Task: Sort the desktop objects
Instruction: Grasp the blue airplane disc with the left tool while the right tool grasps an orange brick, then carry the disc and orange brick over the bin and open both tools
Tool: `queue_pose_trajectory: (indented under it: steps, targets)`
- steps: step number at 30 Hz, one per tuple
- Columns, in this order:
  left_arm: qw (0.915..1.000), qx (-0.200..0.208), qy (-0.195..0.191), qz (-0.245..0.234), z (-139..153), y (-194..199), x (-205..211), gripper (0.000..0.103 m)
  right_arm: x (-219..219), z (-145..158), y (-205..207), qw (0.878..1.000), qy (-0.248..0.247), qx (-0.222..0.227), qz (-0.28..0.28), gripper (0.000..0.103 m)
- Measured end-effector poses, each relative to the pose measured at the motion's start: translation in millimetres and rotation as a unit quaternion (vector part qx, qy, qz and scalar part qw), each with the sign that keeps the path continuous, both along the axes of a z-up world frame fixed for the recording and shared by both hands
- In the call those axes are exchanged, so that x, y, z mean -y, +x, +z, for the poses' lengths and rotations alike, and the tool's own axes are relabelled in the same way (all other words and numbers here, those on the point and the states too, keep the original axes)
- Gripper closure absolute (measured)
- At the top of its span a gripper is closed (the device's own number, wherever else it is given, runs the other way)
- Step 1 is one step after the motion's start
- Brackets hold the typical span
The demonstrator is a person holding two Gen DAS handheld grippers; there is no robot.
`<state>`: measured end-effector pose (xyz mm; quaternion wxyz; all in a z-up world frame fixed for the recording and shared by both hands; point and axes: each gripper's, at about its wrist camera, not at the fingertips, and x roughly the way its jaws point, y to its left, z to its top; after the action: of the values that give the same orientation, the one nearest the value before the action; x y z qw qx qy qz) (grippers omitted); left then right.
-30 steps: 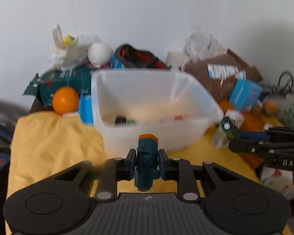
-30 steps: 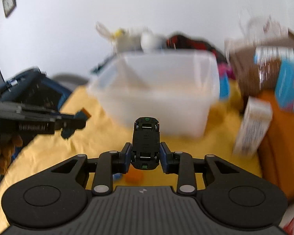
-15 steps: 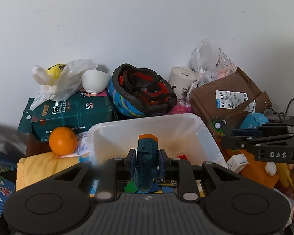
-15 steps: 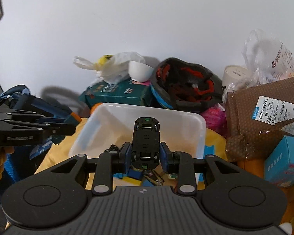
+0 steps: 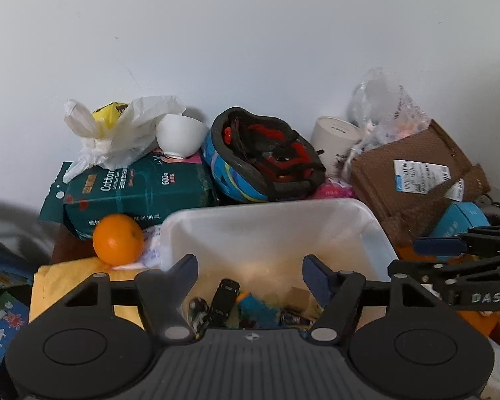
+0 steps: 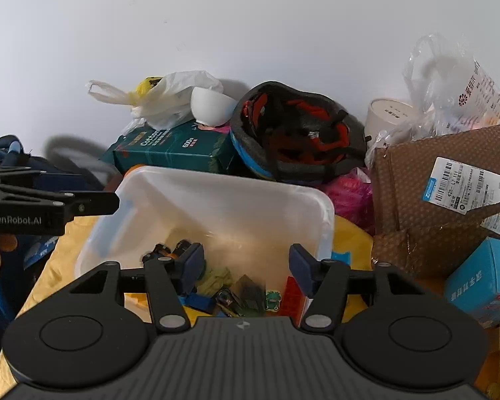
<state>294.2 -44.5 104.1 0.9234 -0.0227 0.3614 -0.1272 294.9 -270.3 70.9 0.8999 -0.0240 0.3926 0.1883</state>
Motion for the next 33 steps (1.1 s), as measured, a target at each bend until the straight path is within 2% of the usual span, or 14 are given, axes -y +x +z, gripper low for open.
queue_pose_trajectory:
  steps: [3, 5, 7, 9, 10, 11, 14, 17, 20, 23, 26, 27, 30, 33]
  targets:
    - [0.9995, 0.019, 0.0, -0.024, -19, -38, -5, 0.03, 7, -2, -23, 1.0, 0.025, 0.012, 0.01, 0.043]
    - [0.9987, 0.026, 0.02, -0.038, -42, -66, -3, 0.03, 8, -9, -47, 0.999, 0.033, 0.021, 0.024, 0.043]
    - [0.9975, 0.027, 0.044, -0.049, -72, -93, 2, 0.03, 5, -31, -75, 0.999, 0.027, 0.016, 0.043, 0.044]
    - [0.9968, -0.005, 0.055, -0.058, -109, -114, 8, 0.031, 0, -61, -97, 0.999, 0.013, 0.001, 0.047, 0.046]
    - [0.9962, -0.02, 0.059, -0.06, -122, -118, 11, 0.032, -3, -79, -106, 0.999, 0.007, -0.012, 0.051, 0.052]
    - [0.9951, -0.035, 0.064, -0.067, -137, -123, 15, 0.034, -7, -95, -113, 0.998, 0.0, -0.023, 0.05, 0.053]
    - [0.992, -0.054, 0.081, -0.081, -166, -132, 28, 0.034, -21, -132, -128, 0.997, -0.014, -0.048, 0.056, 0.055]
    - [0.9915, -0.057, 0.079, -0.087, -175, -131, 34, 0.034, -30, -151, -132, 0.997, -0.005, -0.062, 0.049, 0.054]
    - [0.991, -0.054, 0.081, -0.092, -180, -127, 38, 0.035, -39, -157, -130, 0.996, 0.003, -0.069, 0.054, 0.055]
    - [0.9897, -0.06, 0.087, -0.097, -189, -125, 38, 0.049, -47, -162, -126, 0.996, 0.001, -0.071, 0.057, 0.055]
    - [0.991, -0.06, 0.075, -0.093, -190, -125, 39, 0.058, -54, -170, -125, 0.995, -0.011, -0.08, 0.057, 0.055]
    - [0.9911, -0.059, 0.073, -0.094, -190, -125, 39, 0.061, -56, -171, -123, 0.995, -0.012, -0.082, 0.055, 0.062]
    - [0.9924, -0.056, 0.064, -0.089, -188, -126, 34, 0.062, -50, -175, -119, 0.994, -0.001, -0.098, 0.051, 0.065]
    - [0.9932, -0.048, 0.063, -0.085, -183, -129, 25, 0.062, -42, -170, -120, 0.995, 0.011, -0.087, 0.043, 0.065]
